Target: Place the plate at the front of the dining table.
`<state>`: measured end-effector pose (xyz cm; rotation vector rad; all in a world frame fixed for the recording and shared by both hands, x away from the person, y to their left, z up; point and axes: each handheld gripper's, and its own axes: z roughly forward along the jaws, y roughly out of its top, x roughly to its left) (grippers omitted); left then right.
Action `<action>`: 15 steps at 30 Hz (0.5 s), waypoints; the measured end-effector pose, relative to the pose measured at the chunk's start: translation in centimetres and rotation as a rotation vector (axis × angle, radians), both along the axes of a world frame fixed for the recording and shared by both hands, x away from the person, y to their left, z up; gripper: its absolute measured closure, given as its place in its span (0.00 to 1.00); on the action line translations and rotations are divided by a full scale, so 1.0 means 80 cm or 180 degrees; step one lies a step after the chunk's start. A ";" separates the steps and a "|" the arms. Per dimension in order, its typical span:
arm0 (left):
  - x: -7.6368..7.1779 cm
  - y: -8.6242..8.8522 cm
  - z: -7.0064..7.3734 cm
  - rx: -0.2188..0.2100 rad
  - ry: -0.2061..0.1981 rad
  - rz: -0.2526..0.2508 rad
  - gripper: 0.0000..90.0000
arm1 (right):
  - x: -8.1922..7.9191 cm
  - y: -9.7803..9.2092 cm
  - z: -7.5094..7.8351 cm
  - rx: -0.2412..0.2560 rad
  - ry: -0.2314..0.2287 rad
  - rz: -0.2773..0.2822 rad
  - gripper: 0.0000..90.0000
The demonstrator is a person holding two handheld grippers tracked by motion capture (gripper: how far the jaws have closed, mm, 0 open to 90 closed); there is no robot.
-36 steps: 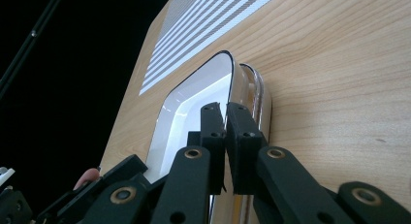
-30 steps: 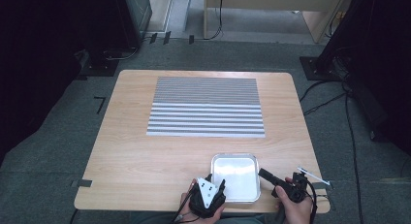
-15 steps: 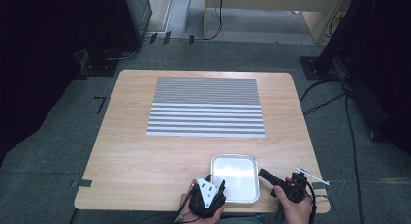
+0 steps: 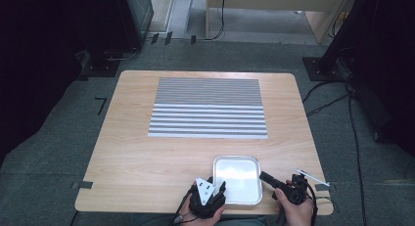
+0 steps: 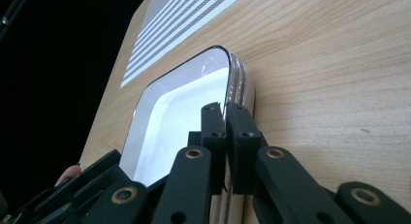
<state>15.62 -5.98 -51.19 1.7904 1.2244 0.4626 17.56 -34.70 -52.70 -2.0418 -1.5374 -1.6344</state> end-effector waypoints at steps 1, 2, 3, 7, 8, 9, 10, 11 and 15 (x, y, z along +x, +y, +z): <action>0.001 0.000 0.000 -0.0002 0.0006 0.0022 0.64 | 0.000 0.000 -0.001 -0.0005 -0.0015 -0.0004 0.98; 0.002 0.001 0.000 -0.0025 0.0019 0.0048 0.66 | 0.000 0.000 -0.001 -0.0009 -0.0025 -0.0008 0.98; 0.003 0.003 0.000 -0.0060 0.0042 0.0085 0.69 | -0.001 0.000 -0.001 -0.0016 -0.0035 -0.0011 0.98; 0.014 0.011 -0.004 -0.0198 0.0190 0.0181 0.86 | -0.003 0.003 0.000 -0.0081 -0.0076 -0.0032 0.98; 0.015 0.012 -0.005 -0.0234 0.0200 0.0179 0.88 | -0.003 0.004 0.000 -0.0104 -0.0092 -0.0038 0.98; 0.017 0.013 -0.004 -0.0244 0.0208 0.0193 0.89 | -0.004 0.006 0.001 -0.0126 -0.0095 -0.0050 0.99; 0.018 0.013 -0.004 -0.0251 0.0207 0.0228 0.90 | -0.004 0.007 0.001 -0.0159 -0.0121 -0.0057 0.99; 0.018 0.013 -0.004 -0.0251 0.0207 0.0228 0.90 | -0.005 0.008 0.001 -0.0196 -0.0134 -0.0061 0.99; 0.020 0.013 -0.002 -0.0226 0.0192 0.0273 0.93 | -0.007 0.013 0.004 -0.0250 -0.0113 -0.0099 1.00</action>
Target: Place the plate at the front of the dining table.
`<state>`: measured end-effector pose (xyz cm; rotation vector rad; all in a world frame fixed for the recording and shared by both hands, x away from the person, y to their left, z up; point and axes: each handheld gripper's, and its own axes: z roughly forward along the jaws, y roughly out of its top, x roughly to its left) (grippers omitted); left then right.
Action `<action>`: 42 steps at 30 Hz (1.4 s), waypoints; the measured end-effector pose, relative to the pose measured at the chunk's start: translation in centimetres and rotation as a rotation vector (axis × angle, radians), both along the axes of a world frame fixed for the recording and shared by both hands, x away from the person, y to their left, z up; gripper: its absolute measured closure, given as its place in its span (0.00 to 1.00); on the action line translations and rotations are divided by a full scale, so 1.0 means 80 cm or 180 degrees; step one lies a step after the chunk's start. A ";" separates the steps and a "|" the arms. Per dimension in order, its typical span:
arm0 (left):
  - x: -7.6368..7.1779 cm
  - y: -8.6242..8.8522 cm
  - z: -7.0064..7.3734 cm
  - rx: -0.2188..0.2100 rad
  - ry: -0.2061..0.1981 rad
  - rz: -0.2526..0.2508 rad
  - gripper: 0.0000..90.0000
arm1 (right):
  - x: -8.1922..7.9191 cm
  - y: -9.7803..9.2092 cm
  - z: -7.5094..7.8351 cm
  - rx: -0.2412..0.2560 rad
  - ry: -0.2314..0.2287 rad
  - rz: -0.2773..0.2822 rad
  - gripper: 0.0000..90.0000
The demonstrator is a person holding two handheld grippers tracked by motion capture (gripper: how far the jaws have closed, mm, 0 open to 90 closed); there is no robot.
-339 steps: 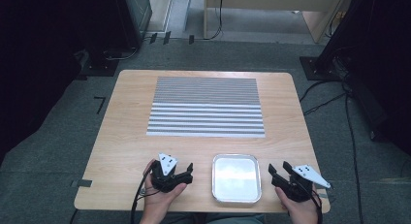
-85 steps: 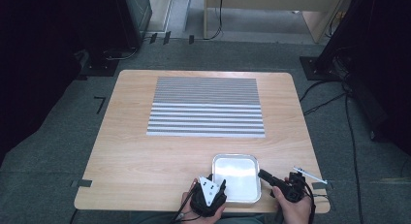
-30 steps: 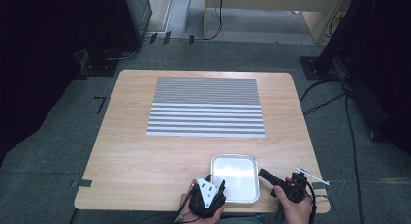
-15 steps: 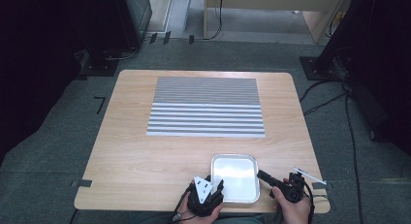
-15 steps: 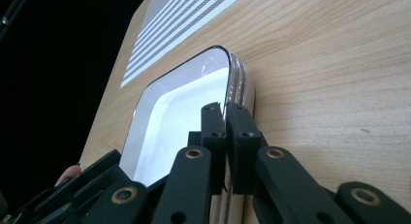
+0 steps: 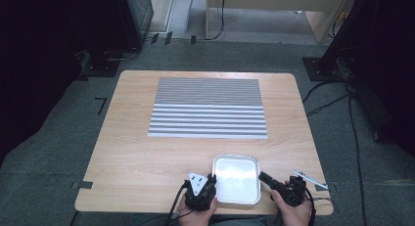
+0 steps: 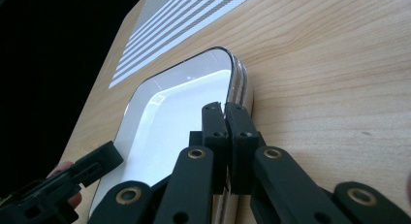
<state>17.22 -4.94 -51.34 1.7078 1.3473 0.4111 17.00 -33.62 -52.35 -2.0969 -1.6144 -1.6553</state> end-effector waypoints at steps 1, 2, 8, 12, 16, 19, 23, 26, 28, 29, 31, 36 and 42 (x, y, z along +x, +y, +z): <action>0.000 0.001 0.001 0.0022 -0.0029 0.0039 0.93 | -0.001 0.001 0.000 0.0005 0.0001 0.0000 1.00; 0.000 0.001 0.001 0.0022 -0.0029 0.0039 0.94 | -0.001 0.001 0.000 0.0005 0.0001 0.0000 1.00; 0.001 0.005 0.005 -0.0047 -0.0078 0.0103 0.97 | -0.004 0.005 0.004 0.0060 -0.0047 0.0014 1.00; 0.002 0.008 0.007 -0.0141 -0.0089 0.0095 0.98 | -0.005 0.006 0.004 0.0066 -0.0059 0.0020 1.00; -0.001 0.009 0.015 -0.0241 -0.0175 0.0078 0.98 | -0.006 0.005 0.007 0.0106 -0.0133 -0.0007 1.00; -0.001 0.008 0.021 -0.0236 -0.0220 0.0053 0.99 | -0.006 0.004 0.009 0.0118 -0.0183 -0.0025 1.00; 0.005 0.009 0.019 -0.0266 -0.0143 0.0023 0.99 | -0.004 0.003 0.011 0.0130 -0.0214 -0.0041 1.00; 0.012 0.012 0.014 -0.0292 -0.0069 0.0046 0.98 | 0.006 0.007 0.011 0.0019 -0.0262 -0.0051 1.00; 0.014 0.013 0.014 -0.0306 -0.0059 0.0057 0.98 | 0.008 0.008 0.011 0.0004 -0.0263 -0.0049 1.00; 0.019 0.016 0.014 -0.0331 -0.0031 0.0057 0.97 | 0.017 0.012 0.012 -0.0043 -0.0279 -0.0027 1.00; 0.022 0.017 0.014 -0.0326 -0.0021 0.0057 0.97 | 0.020 0.013 0.012 -0.0068 -0.0293 -0.0031 1.00; 0.028 0.014 0.008 -0.0286 0.0039 0.0030 0.94 | 0.033 0.016 0.009 -0.0198 -0.0292 0.0001 1.00; 0.027 0.009 0.005 -0.0180 -0.0003 0.0034 0.91 | 0.036 0.016 0.004 -0.0253 -0.0268 0.0039 0.97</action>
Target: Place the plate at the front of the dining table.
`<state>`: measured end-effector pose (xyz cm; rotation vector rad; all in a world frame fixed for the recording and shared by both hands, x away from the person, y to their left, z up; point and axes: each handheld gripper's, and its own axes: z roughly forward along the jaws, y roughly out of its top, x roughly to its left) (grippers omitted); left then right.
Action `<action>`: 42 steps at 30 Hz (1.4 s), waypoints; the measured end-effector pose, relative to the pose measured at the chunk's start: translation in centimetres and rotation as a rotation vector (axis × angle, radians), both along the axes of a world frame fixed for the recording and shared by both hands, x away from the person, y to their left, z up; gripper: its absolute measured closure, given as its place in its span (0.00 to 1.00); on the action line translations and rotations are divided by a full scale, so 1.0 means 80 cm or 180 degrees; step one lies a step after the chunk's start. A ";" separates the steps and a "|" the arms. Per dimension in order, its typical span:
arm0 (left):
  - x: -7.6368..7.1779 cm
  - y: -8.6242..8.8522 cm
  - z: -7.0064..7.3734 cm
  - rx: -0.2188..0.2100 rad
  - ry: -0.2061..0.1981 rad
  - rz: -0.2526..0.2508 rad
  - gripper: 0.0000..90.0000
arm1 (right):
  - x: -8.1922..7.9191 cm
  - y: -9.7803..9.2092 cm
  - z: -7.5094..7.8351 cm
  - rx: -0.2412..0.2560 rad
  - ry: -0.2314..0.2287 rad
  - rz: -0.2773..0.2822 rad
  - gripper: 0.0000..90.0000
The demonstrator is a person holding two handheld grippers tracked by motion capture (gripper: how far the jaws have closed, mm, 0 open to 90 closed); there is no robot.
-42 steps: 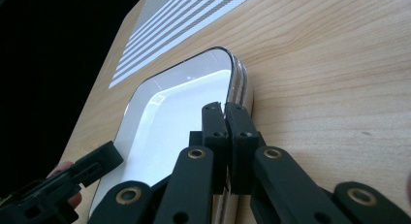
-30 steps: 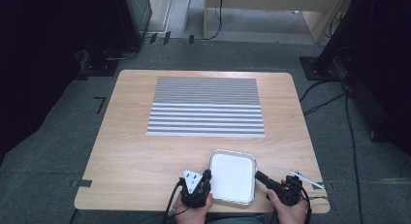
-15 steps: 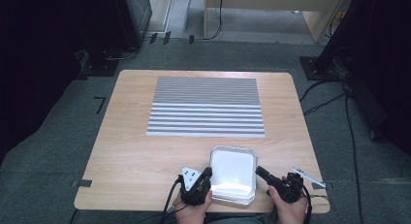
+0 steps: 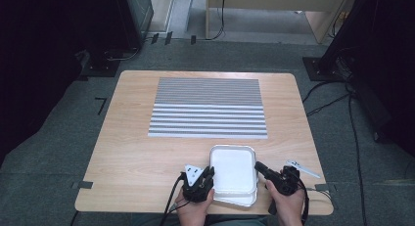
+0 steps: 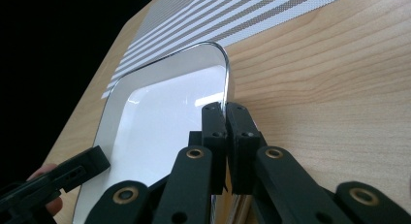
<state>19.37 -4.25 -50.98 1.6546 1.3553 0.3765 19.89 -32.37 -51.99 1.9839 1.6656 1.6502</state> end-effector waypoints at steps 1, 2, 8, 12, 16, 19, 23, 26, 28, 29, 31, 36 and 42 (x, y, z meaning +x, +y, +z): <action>-0.001 -0.001 0.000 0.0029 -0.0019 0.0007 0.91 | 0.000 0.006 0.000 -0.0157 -0.0028 0.0026 0.95; -0.001 -0.001 0.000 0.0029 -0.0019 0.0007 0.91 | 0.000 0.006 0.000 -0.0157 -0.0028 0.0026 0.95; -0.001 -0.003 0.000 0.0077 -0.0071 0.0029 0.93 | 0.000 0.018 0.005 -0.0461 -0.0041 -0.0049 0.97; -0.001 -0.002 0.000 0.0083 -0.0076 0.0038 0.93 | 0.001 0.026 0.009 -0.0524 -0.0015 -0.0176 0.98; -0.001 -0.001 -0.001 0.0068 -0.0073 0.0049 0.93 | -0.002 0.030 0.012 -0.0594 -0.0061 -0.0205 0.98; -0.001 -0.001 -0.002 0.0043 -0.0064 0.0057 0.94 | -0.003 0.032 0.014 -0.0656 -0.0091 -0.0232 0.98; 0.002 0.003 -0.002 -0.0075 -0.0010 0.0103 0.95 | -0.002 0.031 0.012 -0.0597 -0.0036 -0.0202 0.97; 0.003 0.004 -0.002 -0.0086 -0.0005 0.0130 0.97 | -0.003 0.031 0.012 -0.0589 -0.0041 -0.0183 0.96; 0.004 0.005 -0.001 -0.0112 0.0001 0.0159 0.98 | -0.004 0.032 0.014 -0.0595 -0.0086 -0.0170 0.96; 0.004 0.007 -0.001 -0.0150 0.0009 0.0185 0.99 | -0.004 0.033 0.015 -0.0598 -0.0083 -0.0166 0.96; 0.004 0.008 0.000 -0.0187 -0.0001 0.0211 0.99 | -0.006 0.035 0.015 -0.0619 -0.0086 -0.0162 0.96; 0.003 0.009 0.001 -0.0209 -0.0029 0.0234 1.00 | -0.009 0.038 0.018 -0.0674 -0.0115 -0.0179 0.96; 0.004 0.010 0.000 -0.0261 0.0014 0.0242 1.00 | -0.012 0.041 0.018 -0.0723 -0.0143 -0.0212 0.96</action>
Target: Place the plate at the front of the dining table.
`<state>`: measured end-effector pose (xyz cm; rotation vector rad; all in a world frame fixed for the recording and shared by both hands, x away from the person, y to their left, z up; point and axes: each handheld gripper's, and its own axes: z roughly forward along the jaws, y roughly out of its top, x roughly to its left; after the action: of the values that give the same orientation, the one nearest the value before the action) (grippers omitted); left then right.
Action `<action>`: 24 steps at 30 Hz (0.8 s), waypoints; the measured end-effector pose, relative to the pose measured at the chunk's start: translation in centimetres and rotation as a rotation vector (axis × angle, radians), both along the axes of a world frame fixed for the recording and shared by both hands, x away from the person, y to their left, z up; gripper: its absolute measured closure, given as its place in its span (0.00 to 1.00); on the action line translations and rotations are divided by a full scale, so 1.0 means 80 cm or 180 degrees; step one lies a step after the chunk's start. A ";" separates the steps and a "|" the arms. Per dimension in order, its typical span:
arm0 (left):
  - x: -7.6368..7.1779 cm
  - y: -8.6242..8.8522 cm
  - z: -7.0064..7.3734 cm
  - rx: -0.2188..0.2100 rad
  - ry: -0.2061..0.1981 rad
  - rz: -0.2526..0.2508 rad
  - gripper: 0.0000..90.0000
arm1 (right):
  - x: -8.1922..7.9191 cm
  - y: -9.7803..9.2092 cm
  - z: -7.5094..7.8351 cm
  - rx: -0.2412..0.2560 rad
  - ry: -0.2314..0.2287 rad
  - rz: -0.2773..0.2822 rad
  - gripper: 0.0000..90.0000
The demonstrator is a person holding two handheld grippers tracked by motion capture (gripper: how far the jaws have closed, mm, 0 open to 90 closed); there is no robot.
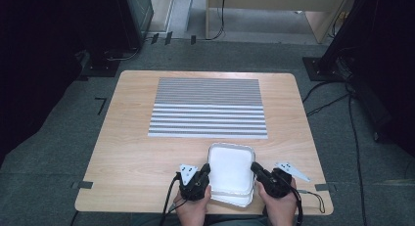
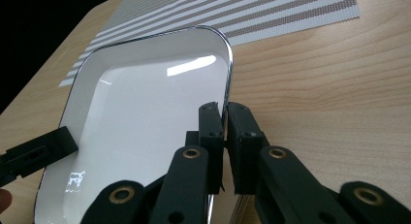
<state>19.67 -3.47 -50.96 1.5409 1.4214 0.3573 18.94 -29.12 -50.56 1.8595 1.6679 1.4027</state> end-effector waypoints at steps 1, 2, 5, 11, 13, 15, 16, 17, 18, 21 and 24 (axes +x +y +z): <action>0.000 0.000 0.000 -0.0015 0.0012 0.0003 1.00 | -0.001 0.001 0.000 -0.0025 -0.0003 -0.0001 0.95; 0.000 0.000 0.000 -0.0015 0.0012 0.0003 1.00 | -0.001 0.001 0.000 -0.0025 -0.0003 -0.0001 0.95; 0.002 0.003 -0.001 -0.0126 0.0072 0.0022 1.00 | -0.007 0.007 0.004 -0.0166 -0.0109 -0.0017 0.93; 0.002 0.004 0.001 -0.0138 0.0053 0.0050 1.00 | -0.012 0.011 0.007 -0.0215 -0.0134 -0.0016 0.93; 0.002 0.004 0.001 -0.0137 0.0050 0.0053 1.00 | -0.012 0.011 0.006 -0.0216 -0.0109 -0.0016 0.93; 0.002 0.004 0.001 -0.0133 0.0042 0.0059 1.00 | -0.012 0.011 0.006 -0.0197 -0.0088 -0.0017 0.94; 0.002 0.004 0.001 -0.0134 0.0039 0.0063 1.00 | -0.012 0.012 0.006 -0.0198 -0.0077 -0.0028 0.95; 0.002 0.004 0.001 -0.0132 0.0036 0.0067 1.00 | -0.012 0.012 0.006 -0.0198 -0.0077 -0.0028 0.95; 0.002 0.004 0.001 -0.0130 0.0032 0.0074 1.00 | -0.010 0.013 0.006 -0.0167 -0.0035 -0.0047 0.96; 0.001 0.003 0.002 -0.0099 0.0009 0.0093 1.00 | -0.008 0.013 0.007 -0.0145 -0.0006 -0.0055 0.97; 0.000 0.003 0.005 -0.0044 -0.0038 0.0094 1.00 | -0.003 0.012 0.009 -0.0094 0.0053 -0.0053 0.99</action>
<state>19.71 -3.27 -50.55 1.5059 1.4357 0.3732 18.73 -28.14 -49.88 1.8695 1.6681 1.3526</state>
